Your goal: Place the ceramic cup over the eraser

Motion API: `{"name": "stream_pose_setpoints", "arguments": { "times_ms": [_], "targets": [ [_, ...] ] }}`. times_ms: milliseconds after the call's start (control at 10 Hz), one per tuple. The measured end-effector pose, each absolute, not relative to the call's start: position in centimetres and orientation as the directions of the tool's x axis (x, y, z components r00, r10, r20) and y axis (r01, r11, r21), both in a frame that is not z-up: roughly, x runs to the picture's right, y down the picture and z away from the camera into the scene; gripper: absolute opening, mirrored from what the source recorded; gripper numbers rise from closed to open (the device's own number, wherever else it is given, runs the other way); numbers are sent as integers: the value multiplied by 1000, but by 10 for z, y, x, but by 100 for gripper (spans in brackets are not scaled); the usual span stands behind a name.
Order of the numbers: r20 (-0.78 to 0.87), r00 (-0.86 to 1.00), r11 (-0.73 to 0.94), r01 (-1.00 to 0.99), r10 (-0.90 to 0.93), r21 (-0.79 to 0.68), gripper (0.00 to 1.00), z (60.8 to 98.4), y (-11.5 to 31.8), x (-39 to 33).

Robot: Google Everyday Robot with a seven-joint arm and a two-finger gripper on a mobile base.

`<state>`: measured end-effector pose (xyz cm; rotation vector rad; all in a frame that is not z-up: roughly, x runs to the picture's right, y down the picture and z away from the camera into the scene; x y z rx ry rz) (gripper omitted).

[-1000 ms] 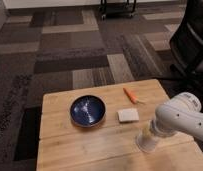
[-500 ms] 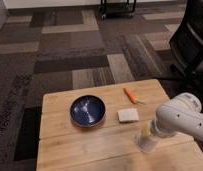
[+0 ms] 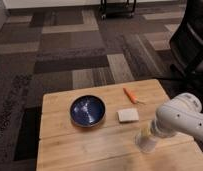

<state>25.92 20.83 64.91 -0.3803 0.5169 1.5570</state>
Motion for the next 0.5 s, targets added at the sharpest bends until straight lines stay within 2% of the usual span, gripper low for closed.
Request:
{"name": "stream_pose_setpoints", "arguments": {
  "times_ms": [100, 200, 300, 400, 500],
  "targets": [
    [-537, -56, -8, -996, 841, 91, 3, 649, 208, 259],
    [-537, -56, -8, -996, 841, 91, 18, 649, 208, 259],
    [-537, -56, -8, -996, 841, 91, 28, 649, 208, 259],
    [-537, -56, -9, -996, 841, 91, 46, 649, 208, 259],
    [-538, -57, -10, -996, 841, 90, 54, 649, 208, 258]
  ]
}}
